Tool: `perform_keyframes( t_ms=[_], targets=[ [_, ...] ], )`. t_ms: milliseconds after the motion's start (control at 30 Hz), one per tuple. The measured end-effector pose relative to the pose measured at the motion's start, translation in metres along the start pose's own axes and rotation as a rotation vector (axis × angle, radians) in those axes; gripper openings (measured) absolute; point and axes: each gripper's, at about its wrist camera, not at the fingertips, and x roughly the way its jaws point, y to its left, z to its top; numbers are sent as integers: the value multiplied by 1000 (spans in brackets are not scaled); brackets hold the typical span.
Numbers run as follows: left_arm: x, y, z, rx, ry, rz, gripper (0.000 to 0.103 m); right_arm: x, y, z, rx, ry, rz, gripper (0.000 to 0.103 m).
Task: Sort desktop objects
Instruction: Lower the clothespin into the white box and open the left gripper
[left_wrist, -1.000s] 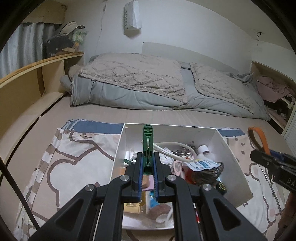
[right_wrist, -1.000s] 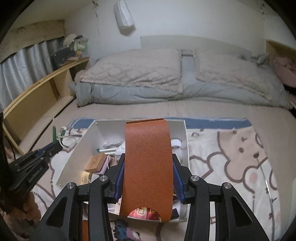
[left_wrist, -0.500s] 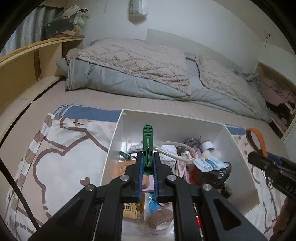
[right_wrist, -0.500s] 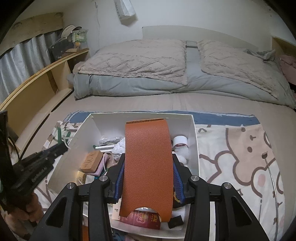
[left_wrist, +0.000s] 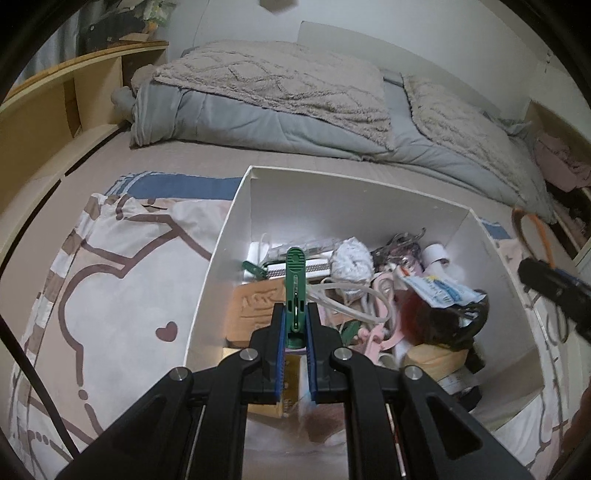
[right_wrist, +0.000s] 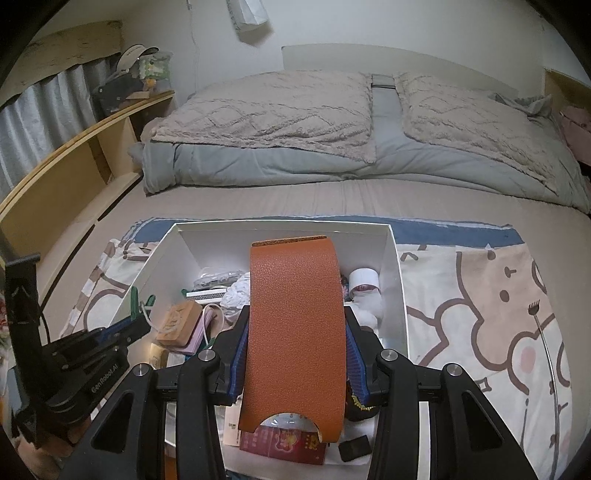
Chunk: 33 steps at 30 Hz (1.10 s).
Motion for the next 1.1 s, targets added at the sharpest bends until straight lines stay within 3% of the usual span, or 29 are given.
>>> perform_keyframes(
  t_ms=[267, 700, 933, 1000, 1100],
  targets=[
    [6, 7, -6, 12, 25, 63, 10, 3, 2, 5, 9, 1, 2, 45],
    [9, 15, -13, 35, 10, 90, 10, 12, -1, 17, 35, -16, -1, 45],
    [10, 20, -16, 45, -6, 69, 10, 27, -10, 19, 39, -2, -23, 45],
    [10, 20, -17, 47, -7, 59, 13, 32, -13, 19, 44, 8, -30, 45],
    [8, 17, -16, 51, -21, 23, 28, 40, -19, 18, 54, 22, -45, 45]
  ],
)
